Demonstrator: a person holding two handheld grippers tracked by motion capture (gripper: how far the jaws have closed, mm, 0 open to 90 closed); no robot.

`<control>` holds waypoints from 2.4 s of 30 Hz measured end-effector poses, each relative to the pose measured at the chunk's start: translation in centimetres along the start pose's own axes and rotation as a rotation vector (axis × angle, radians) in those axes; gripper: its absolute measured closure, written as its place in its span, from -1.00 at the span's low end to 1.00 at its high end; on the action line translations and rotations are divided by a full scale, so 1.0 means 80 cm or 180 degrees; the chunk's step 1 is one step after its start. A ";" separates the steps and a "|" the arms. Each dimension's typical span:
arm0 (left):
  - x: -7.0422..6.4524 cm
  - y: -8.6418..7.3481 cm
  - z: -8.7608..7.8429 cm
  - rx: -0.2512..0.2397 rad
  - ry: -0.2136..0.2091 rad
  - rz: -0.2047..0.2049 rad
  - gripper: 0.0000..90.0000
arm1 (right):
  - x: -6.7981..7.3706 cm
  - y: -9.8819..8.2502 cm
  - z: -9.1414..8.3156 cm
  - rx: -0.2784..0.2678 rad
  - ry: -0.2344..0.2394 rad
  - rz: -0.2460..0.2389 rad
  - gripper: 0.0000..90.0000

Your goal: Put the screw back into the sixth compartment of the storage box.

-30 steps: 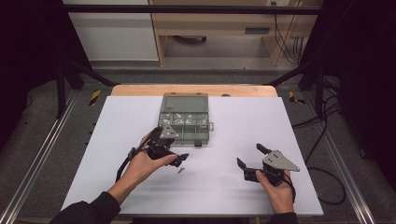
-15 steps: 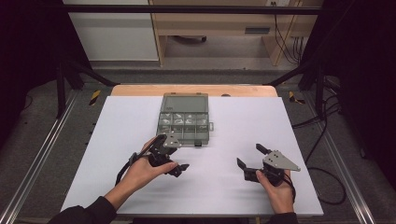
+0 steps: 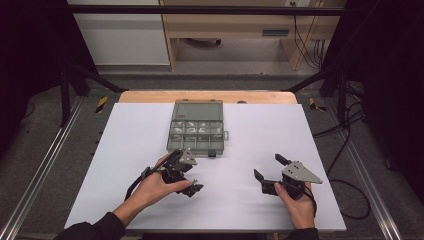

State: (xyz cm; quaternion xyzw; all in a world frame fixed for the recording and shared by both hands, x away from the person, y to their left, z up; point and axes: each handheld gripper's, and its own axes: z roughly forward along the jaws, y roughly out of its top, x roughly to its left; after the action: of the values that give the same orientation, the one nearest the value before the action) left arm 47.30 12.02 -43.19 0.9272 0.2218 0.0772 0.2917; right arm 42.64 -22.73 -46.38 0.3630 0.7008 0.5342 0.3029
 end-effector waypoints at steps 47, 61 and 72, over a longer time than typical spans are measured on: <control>0.016 0.005 0.016 0.0435 -0.0068 -0.0323 0.52 | -0.003 0.000 -0.001 0.0002 0.0015 -0.0002 -0.83; 0.016 0.002 0.022 0.0415 -0.0099 -0.0479 0.73 | -0.003 0.000 -0.001 0.0006 0.0011 0.0000 -0.83; 0.018 -0.003 0.027 0.0481 -0.0110 -0.0429 0.79 | -0.003 0.000 0.000 0.0019 0.0012 -0.0007 -0.83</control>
State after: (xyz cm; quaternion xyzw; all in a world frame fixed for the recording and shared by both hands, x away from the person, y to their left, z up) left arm 49.07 11.74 -45.05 0.9308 0.2838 0.0244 0.2292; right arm 42.73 -22.94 -46.39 0.3621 0.7034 0.5324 0.3011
